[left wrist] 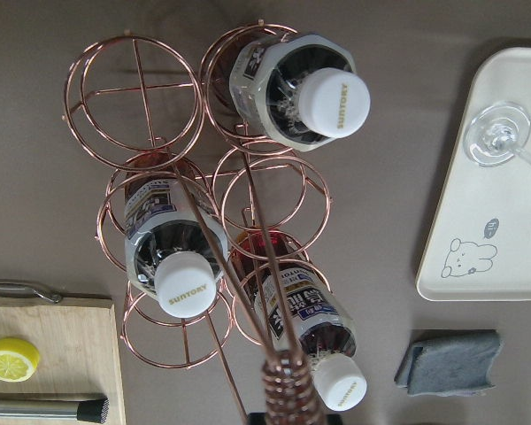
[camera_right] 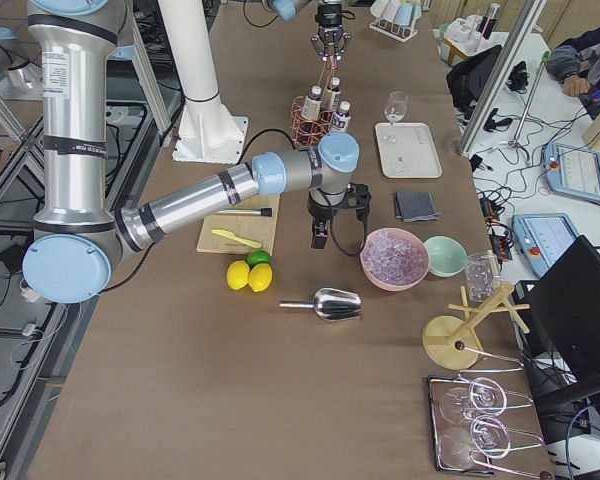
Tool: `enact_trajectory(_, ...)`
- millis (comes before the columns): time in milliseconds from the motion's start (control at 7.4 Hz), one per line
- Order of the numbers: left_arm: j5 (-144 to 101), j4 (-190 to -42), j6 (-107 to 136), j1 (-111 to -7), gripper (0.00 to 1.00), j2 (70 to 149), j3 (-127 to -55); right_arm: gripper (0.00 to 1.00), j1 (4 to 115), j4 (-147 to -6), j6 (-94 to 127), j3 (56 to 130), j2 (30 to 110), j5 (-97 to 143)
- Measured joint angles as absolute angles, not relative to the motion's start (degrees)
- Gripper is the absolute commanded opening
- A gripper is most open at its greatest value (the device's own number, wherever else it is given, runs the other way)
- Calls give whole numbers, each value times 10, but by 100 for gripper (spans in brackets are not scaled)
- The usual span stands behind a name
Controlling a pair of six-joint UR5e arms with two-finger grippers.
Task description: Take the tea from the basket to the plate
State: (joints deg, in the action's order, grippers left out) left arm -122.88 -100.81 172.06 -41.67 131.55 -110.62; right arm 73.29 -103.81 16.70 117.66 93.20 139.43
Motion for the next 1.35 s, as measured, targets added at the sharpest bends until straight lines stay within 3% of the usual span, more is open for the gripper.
enact_trajectory(405,-1229,-1012,1724,-417,0,1318,-1106,99,717,-1044,246,1221,915,1418)
enact_trajectory(676,-1229,-1022,1729,-417,0,1315,-1105,99,681,-1028,316,1222,849,1446)
enact_trajectory(1351,-1228,-1035,1732,-407,0,1313,-1099,99,575,-916,601,1154,718,1447)
